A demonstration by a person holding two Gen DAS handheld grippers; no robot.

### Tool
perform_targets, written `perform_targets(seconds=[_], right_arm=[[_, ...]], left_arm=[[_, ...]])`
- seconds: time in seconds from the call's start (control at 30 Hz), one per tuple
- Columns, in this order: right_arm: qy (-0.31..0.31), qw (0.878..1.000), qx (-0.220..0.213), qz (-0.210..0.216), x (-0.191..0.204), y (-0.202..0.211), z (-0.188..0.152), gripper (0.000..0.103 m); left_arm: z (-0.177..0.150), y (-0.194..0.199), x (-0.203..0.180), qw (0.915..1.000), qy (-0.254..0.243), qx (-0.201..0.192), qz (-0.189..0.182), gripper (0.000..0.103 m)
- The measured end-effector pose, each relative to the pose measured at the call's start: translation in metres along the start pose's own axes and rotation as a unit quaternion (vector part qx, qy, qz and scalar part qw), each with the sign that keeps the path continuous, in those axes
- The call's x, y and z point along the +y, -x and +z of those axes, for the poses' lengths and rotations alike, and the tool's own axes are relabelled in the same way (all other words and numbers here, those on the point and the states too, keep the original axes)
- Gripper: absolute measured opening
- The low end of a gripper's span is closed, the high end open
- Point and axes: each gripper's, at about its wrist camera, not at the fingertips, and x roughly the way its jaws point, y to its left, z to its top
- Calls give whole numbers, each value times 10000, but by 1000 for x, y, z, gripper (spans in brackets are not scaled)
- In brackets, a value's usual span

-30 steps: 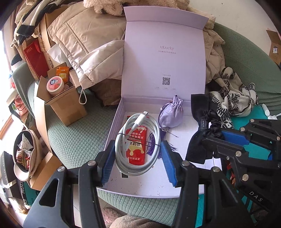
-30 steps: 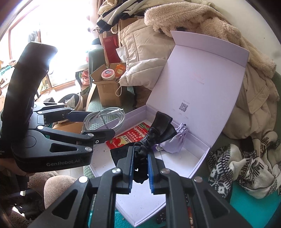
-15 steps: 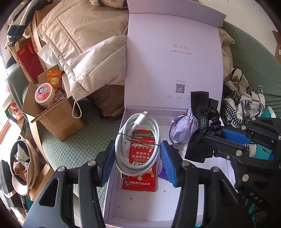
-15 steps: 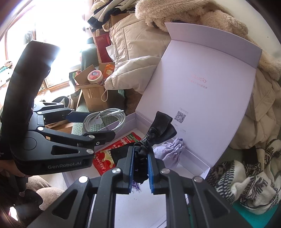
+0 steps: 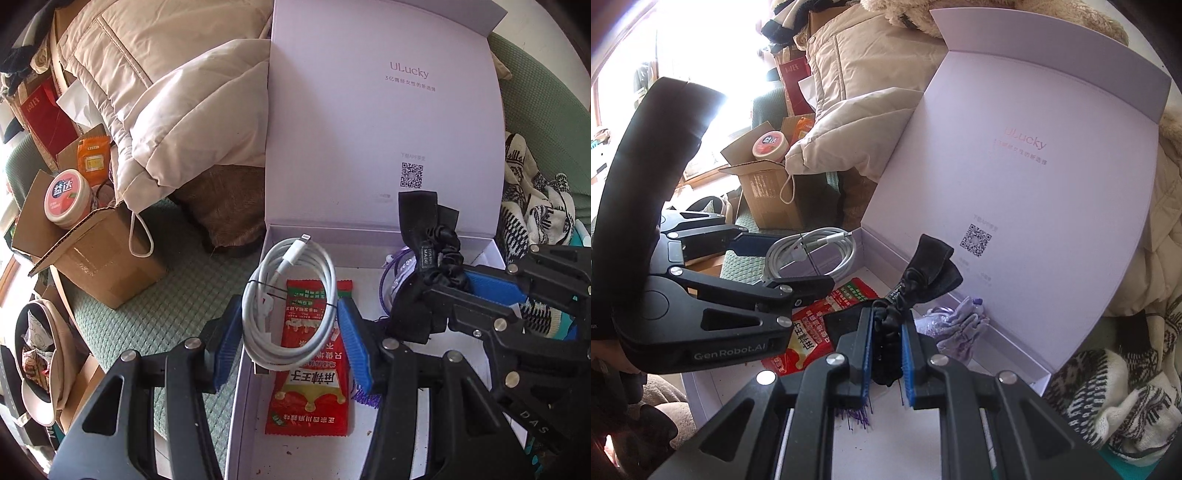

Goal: Organize objects
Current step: 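Lower and release the bow with the right gripper while the left releases the cable in the box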

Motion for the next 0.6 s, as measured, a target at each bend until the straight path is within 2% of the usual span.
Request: perform_targets(seconds=[0.27,0.6], right_arm=[[-33,9999,159,-39,-5,-17,0,13],[-105,9996,234,-102,-11,-25,-2,13]], left_arm=[[1,-20,0,9999,-67,84,55,49],[-2,-26,1,10000,-27,24,68,49]])
